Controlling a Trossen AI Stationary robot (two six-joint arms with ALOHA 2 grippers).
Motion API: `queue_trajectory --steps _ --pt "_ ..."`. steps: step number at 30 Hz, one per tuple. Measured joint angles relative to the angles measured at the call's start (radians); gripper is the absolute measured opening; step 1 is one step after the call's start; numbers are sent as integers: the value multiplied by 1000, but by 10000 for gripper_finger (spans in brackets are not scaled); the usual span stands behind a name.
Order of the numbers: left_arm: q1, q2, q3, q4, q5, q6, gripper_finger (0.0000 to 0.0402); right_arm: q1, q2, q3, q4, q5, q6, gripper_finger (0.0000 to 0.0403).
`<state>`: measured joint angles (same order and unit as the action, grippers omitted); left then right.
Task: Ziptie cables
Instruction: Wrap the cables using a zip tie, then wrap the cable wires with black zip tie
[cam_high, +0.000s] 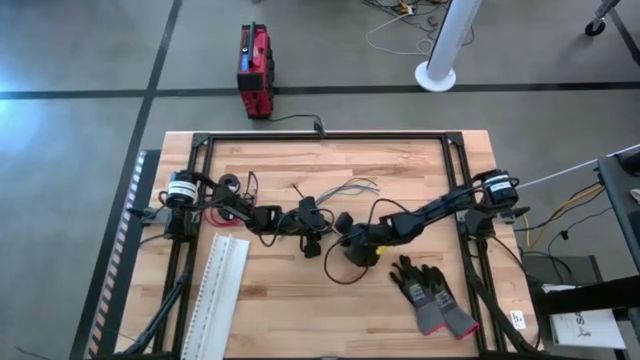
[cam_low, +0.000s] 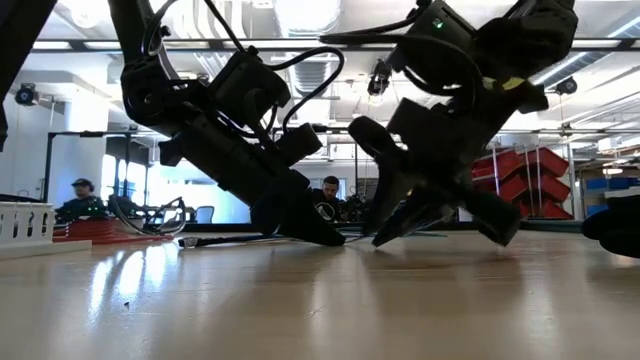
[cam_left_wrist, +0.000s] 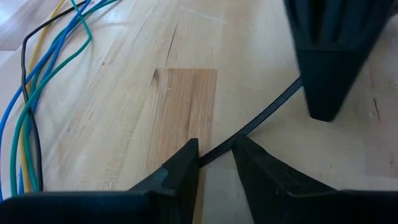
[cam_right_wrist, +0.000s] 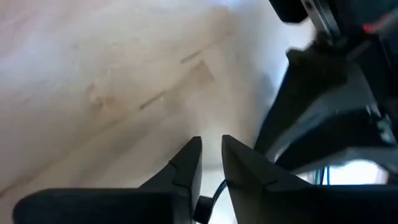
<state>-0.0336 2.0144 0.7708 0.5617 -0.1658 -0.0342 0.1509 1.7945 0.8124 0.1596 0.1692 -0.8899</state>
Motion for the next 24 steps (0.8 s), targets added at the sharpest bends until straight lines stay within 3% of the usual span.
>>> queue_trajectory --steps 8,12,19,24 --pt "-21 0 0 0 11 87 98 44 -98 0 -184 5 163 114" --pt "-38 -4 0 -1 11 157 98 68 -131 1 -219 27 165 136" --pt "-68 -26 -2 -15 23 252 98 51 -78 -9 -200 61 45 139" --pt "-75 -38 -2 -21 47 262 98 56 -10 -8 -79 66 -89 125"
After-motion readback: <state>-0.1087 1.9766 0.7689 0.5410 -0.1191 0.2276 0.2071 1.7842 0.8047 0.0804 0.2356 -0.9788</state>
